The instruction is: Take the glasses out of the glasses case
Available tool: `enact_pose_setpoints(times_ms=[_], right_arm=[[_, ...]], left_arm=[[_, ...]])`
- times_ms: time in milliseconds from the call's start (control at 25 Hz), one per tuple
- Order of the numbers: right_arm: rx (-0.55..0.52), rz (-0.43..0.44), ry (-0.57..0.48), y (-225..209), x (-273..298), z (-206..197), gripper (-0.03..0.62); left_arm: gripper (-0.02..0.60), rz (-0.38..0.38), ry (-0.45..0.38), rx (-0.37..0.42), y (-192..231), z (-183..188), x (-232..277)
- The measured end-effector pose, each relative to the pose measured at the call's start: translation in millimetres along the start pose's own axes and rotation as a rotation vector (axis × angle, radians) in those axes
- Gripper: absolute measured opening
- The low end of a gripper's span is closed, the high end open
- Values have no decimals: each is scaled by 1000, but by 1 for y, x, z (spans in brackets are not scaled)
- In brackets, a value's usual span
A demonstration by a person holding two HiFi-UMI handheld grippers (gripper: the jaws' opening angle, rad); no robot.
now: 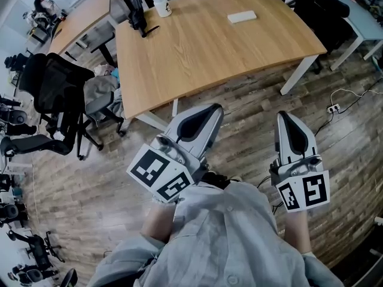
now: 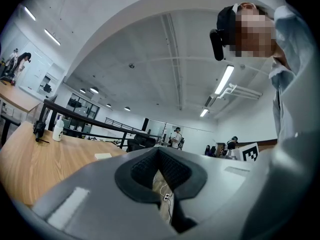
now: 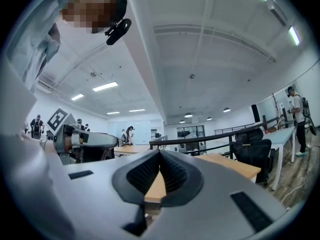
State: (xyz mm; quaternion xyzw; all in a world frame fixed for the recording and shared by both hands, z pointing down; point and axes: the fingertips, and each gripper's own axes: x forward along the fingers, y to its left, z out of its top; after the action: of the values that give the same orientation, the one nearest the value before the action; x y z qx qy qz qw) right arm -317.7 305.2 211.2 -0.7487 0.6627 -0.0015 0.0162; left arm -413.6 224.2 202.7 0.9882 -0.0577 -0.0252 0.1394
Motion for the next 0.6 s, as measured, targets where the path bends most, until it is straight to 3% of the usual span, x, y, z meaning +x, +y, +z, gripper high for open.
enact_pose_setpoints(times_ms=[600], right_arm=[[-2,-74,-23,-66,-65,-1,0]], left_arm=[[5,-59,-5,21,-65,-19,51]])
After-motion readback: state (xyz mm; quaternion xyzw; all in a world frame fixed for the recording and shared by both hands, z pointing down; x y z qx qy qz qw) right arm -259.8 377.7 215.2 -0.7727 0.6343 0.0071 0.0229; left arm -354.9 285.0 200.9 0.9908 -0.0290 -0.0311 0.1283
